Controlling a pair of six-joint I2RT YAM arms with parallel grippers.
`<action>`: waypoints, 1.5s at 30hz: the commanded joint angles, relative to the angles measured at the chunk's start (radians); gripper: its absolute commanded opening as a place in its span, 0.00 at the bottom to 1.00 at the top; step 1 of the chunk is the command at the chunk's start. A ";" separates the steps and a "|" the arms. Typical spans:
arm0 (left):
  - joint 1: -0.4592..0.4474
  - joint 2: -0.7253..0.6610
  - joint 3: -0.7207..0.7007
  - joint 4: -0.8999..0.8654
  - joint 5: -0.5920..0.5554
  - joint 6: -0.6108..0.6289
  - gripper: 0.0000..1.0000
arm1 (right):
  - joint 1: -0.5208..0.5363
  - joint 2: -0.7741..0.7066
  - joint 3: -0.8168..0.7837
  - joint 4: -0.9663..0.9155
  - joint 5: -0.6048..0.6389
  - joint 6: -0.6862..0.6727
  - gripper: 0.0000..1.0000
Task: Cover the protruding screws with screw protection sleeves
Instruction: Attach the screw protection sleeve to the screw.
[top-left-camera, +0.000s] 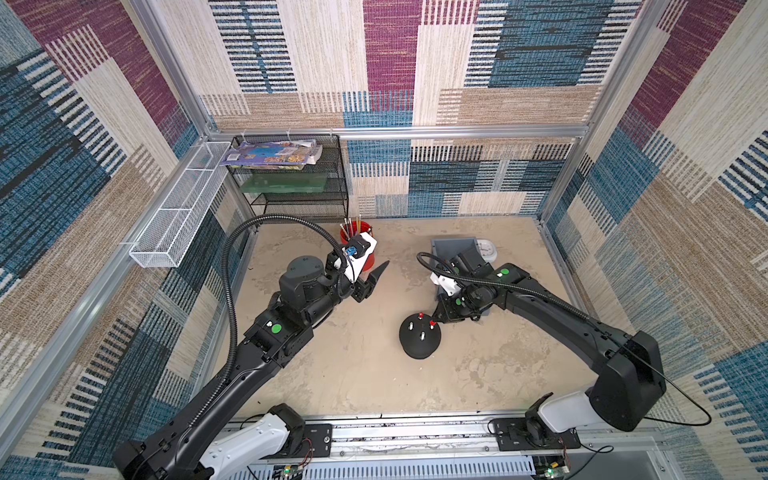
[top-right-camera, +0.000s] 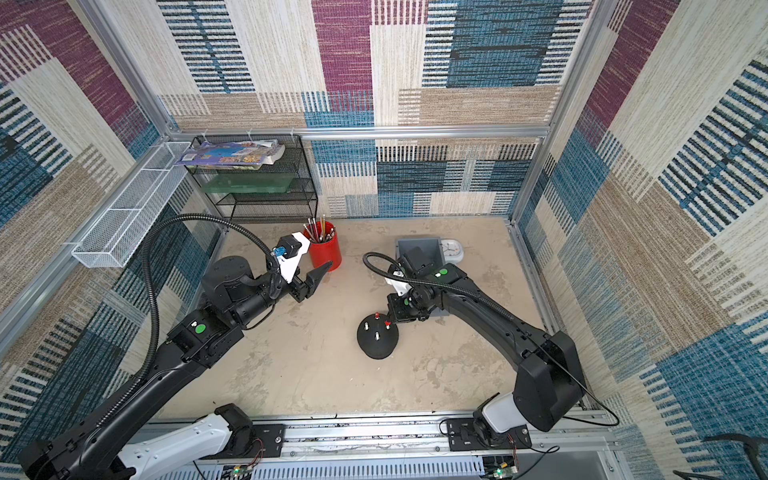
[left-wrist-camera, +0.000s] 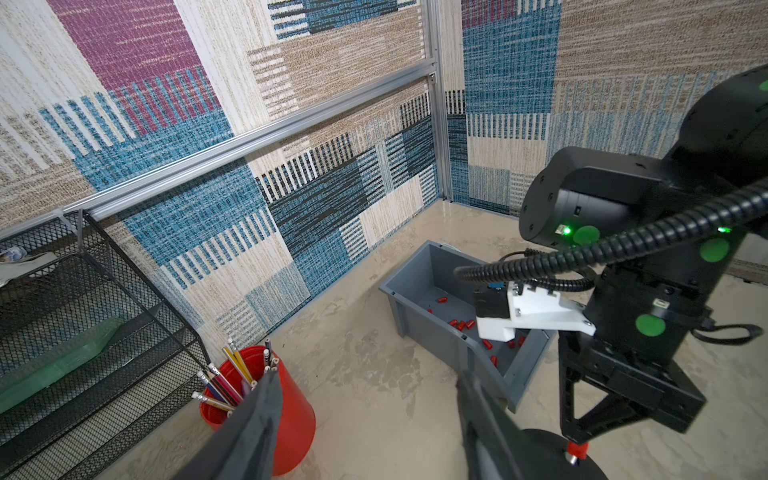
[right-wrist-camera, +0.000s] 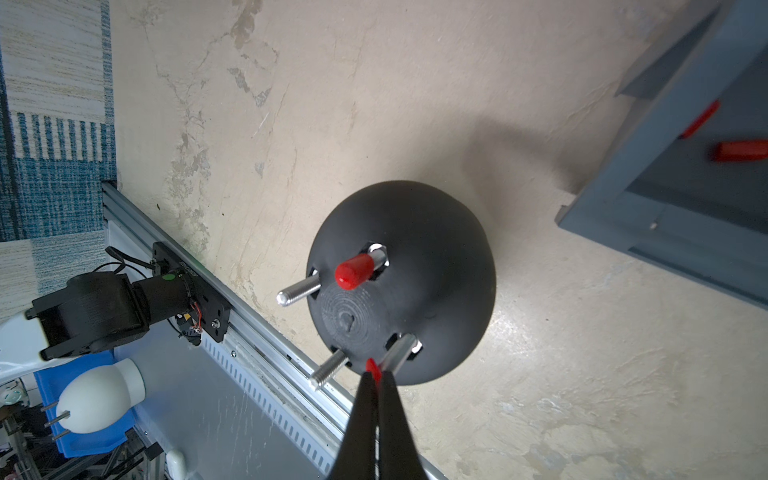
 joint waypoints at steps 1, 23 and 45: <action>0.000 0.000 -0.001 0.009 0.008 -0.010 0.66 | -0.001 -0.001 0.014 0.009 0.022 -0.002 0.00; 0.000 0.000 0.000 0.008 0.010 -0.011 0.66 | 0.004 0.006 0.019 -0.009 0.027 -0.014 0.00; 0.000 0.002 -0.001 0.008 0.011 -0.012 0.66 | 0.011 0.005 0.039 -0.023 0.032 -0.019 0.00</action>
